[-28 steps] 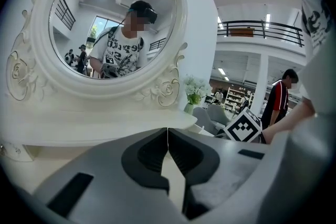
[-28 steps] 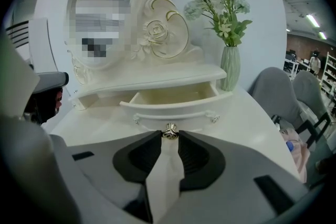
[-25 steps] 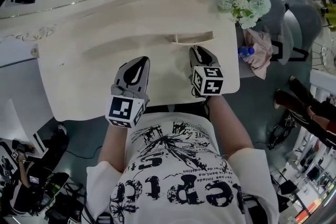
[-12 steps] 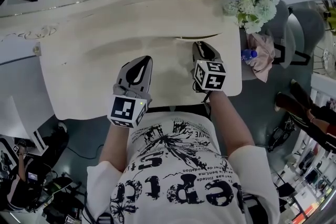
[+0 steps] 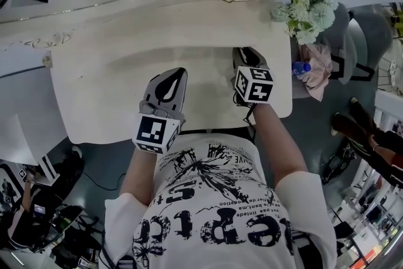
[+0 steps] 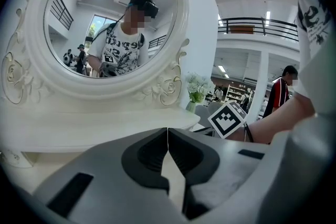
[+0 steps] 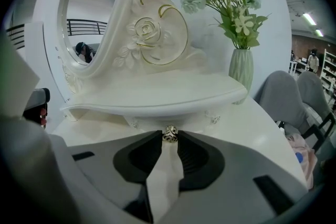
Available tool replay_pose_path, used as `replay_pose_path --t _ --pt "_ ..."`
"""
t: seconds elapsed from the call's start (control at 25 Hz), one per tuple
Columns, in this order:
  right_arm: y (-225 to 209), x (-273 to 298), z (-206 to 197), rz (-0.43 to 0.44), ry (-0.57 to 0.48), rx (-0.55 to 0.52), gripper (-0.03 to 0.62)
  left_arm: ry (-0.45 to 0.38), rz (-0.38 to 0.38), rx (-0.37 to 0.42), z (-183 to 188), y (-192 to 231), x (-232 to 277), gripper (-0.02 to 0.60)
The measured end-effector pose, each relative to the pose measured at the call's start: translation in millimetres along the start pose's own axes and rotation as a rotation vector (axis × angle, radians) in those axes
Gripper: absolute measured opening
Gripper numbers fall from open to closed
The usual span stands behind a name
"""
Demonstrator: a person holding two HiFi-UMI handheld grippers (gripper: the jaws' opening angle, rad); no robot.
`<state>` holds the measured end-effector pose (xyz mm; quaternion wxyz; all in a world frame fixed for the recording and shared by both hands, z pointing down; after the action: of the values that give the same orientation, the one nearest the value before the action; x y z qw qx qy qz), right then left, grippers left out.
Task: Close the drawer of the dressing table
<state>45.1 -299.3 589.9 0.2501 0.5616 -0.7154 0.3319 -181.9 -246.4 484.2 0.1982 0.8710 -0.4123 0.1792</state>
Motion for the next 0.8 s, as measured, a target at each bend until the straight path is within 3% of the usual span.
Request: replay_pose_path --t 0.44,0.8 --pt "3 1 2 -0.004 0.009 -0.002 0.117 -0.004 0.01 0.004 2 -1 -2 0.02" --pt "8 -42 4 -0.006 -0.021 -0.024 0.138 -0.013 0.036 0.024 7 -9 -14 0.02"
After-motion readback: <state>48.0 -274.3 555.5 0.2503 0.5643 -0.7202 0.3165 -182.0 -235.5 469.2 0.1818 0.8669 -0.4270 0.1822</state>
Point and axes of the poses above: the fingertips, and each gripper's own axes: x forward along the fingers, y to its left, z out of its top, the point moved 7 cm from there along -x, backward along the fingers, and after that the axes turned 4 degrees about y, right-handed, at the moved point
